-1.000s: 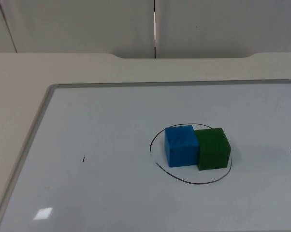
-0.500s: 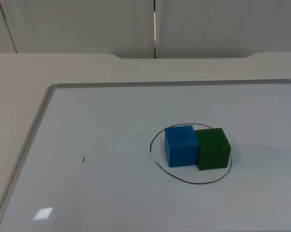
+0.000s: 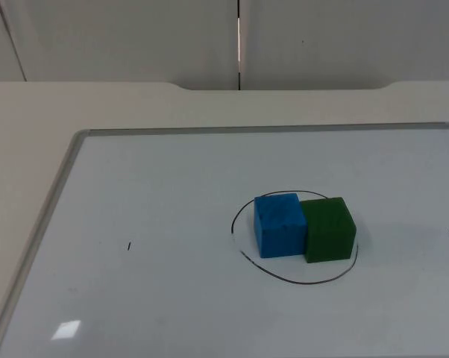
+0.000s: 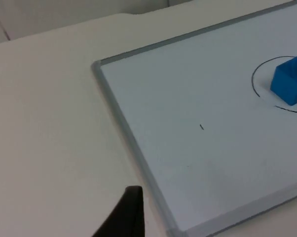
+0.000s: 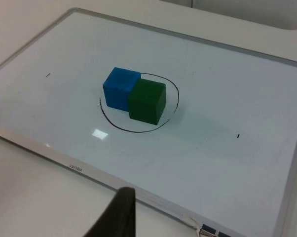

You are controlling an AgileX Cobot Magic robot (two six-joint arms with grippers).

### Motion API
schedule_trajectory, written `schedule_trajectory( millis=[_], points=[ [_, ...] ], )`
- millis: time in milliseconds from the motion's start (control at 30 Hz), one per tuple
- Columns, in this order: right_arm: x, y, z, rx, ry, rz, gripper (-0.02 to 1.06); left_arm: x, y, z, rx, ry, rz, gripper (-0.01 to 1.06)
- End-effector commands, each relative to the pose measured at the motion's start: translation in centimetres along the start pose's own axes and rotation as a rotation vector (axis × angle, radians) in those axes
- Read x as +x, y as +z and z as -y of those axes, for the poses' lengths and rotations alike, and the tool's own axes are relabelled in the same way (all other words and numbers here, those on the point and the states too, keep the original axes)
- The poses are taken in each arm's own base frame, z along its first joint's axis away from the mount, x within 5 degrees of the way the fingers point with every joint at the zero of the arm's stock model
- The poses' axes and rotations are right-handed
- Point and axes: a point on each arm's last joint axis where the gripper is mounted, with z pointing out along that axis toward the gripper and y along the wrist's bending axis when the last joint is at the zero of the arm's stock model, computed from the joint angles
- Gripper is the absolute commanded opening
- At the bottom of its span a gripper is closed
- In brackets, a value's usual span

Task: Push the two cubes into the marked area.

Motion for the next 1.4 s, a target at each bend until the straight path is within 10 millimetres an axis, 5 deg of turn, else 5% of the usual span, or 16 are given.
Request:
schedule_trajectory(
  millis=[0, 567, 1033, 1367],
  points=[
    [0.03, -0.03, 0.00, 0.004, 0.008, 0.007, 1.05, 0.07, 0.04, -0.03, -0.040, -0.018, 0.006, 1.05],
    [0.03, -0.03, 0.00, 0.004, 0.008, 0.007, 1.05, 0.15, -0.10, 0.15, -0.335, -0.175, -0.003, 1.05],
    [0.03, -0.03, 0.00, 0.009, 0.010, 0.007, 1.05, 0.16, -0.12, 0.11, -0.355, -0.179, -0.005, 1.05],
    [-0.01, 0.03, -0.15, 0.191, 0.105, 0.006, 1.05, 0.16, -0.13, 0.10, -0.357, -0.178, -0.005, 1.05]
  ],
)
